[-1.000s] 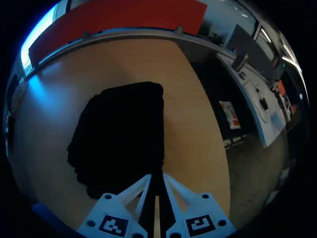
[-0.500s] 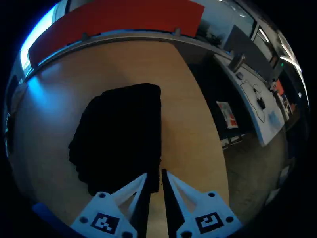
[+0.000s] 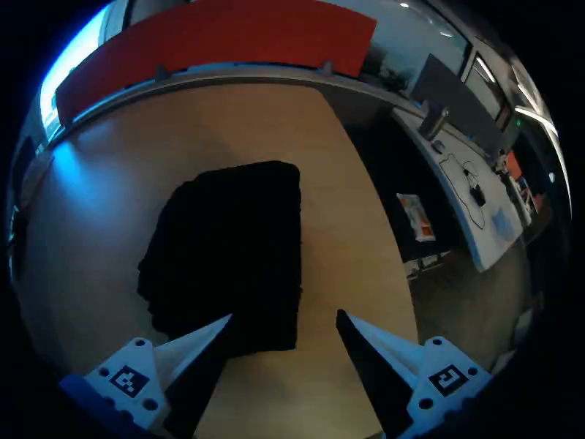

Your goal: Fold towel

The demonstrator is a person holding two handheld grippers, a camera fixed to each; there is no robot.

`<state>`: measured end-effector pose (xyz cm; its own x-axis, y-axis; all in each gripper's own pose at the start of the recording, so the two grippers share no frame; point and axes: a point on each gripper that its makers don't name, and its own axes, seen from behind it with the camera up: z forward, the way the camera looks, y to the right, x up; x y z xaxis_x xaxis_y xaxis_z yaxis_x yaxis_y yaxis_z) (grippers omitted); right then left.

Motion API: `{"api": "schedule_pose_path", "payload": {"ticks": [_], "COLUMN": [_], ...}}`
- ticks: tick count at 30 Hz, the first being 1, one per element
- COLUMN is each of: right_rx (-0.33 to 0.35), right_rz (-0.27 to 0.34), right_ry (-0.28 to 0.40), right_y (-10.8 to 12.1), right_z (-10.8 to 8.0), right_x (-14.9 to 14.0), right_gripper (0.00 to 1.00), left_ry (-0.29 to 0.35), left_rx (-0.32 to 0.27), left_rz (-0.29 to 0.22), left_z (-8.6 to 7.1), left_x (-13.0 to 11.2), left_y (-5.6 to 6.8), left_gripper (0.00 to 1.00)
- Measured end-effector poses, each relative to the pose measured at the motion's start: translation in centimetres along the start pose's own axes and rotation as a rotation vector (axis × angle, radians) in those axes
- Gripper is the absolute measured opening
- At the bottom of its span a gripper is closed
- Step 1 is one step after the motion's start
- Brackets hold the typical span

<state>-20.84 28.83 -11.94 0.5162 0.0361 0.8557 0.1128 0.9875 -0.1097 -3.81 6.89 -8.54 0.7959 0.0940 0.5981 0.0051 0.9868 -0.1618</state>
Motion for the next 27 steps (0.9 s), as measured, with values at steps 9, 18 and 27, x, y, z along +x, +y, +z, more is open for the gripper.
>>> {"api": "schedule_pose_path", "payload": {"ticks": [9,18,27], "right_rx": [-0.008,-0.009,-0.031], "right_rz": [0.015,0.074,0.122], "right_ry": [0.043,0.192,0.435], "right_y": [-0.3,-1.3,-2.0], "right_z": [-0.8,-2.2,-4.8], "right_x": [0.9,4.0,8.9], "right_gripper": [1.00,1.00,1.00], "left_ry": [0.000,0.002,0.004], "left_rx": [-0.001,-0.003,-0.004], "left_rz": [0.000,-0.003,0.001], "left_z": [0.0,0.1,0.2], "left_x": [-0.1,0.0,0.3], "left_y": [-0.1,-0.1,-0.1], "left_gripper": [0.93,0.93,0.93]}}
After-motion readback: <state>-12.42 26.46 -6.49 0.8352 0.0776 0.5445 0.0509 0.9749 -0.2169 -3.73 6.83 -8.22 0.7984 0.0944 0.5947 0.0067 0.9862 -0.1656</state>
